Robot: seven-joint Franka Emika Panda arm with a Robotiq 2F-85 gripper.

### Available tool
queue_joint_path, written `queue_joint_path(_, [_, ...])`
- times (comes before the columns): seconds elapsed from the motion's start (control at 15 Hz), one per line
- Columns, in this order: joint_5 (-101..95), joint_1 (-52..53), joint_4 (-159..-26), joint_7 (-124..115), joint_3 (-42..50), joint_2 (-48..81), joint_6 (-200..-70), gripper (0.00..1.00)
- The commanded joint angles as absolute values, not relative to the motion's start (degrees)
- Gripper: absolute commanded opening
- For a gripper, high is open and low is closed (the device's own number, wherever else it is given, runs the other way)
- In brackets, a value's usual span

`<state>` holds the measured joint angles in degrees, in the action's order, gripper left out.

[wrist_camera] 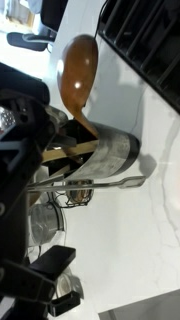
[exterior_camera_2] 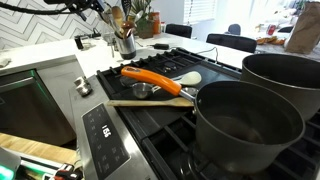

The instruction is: Put the tong into the bucket

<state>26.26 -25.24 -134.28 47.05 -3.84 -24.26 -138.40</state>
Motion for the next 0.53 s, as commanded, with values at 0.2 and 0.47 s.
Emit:
queue_joint_path(0.2, [13.76, -14.13, -134.12, 36.26, 7.55, -29.53, -134.29, 1.0])
queue_joint_path(0.47, [13.49, -13.66, -134.22, 35.86, 7.89, -29.99, -133.88, 1.0])
